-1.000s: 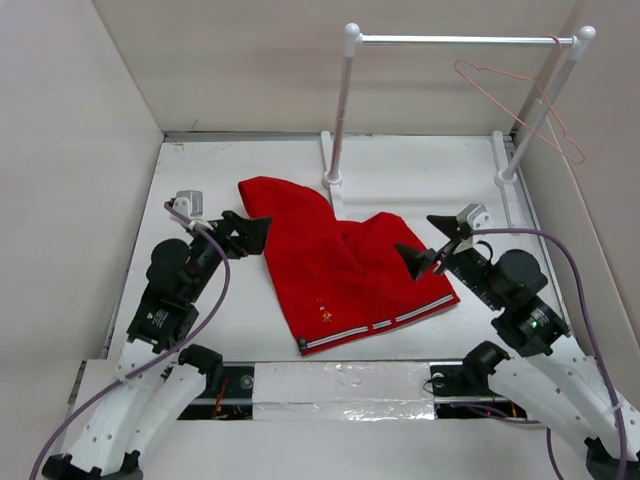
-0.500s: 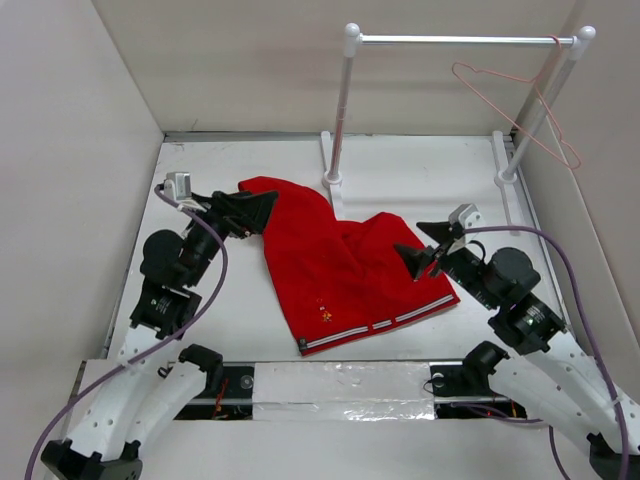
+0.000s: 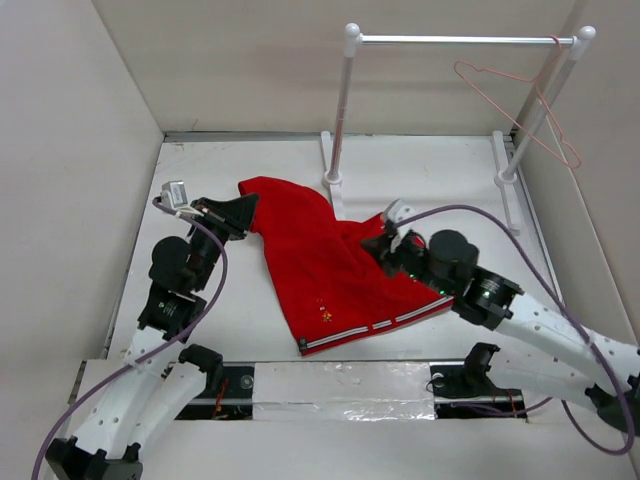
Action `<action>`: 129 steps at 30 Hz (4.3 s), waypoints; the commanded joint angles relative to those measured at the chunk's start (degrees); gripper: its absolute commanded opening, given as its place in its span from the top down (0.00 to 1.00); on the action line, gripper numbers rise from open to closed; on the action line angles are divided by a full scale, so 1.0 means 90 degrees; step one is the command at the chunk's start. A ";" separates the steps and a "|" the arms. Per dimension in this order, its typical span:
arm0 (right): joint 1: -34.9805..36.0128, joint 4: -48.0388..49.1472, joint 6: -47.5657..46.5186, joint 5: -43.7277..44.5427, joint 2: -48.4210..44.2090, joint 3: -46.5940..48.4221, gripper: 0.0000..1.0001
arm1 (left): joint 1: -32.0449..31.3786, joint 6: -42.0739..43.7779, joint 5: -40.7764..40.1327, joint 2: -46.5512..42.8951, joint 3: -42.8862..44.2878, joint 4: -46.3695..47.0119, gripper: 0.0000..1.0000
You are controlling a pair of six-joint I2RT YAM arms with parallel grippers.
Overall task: Place the trousers on the hanger
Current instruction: Flatten out the trousers at the center of the board.
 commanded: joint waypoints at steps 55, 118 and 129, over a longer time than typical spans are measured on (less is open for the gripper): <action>0.1357 0.0165 -0.0372 0.4005 0.1969 0.1851 1.00 | 0.0243 -0.0773 -0.0672 0.1204 -0.2171 -0.0618 0.68; -0.0560 -0.3067 -0.0187 0.3301 -0.0424 0.5180 1.00 | -0.1310 0.1610 -0.5736 -0.0687 0.3269 -0.6339 1.00; -0.4018 -0.2261 0.0309 0.2757 0.1011 0.2864 1.00 | -0.1310 0.1445 -0.5888 -0.0962 0.2361 -0.6066 1.00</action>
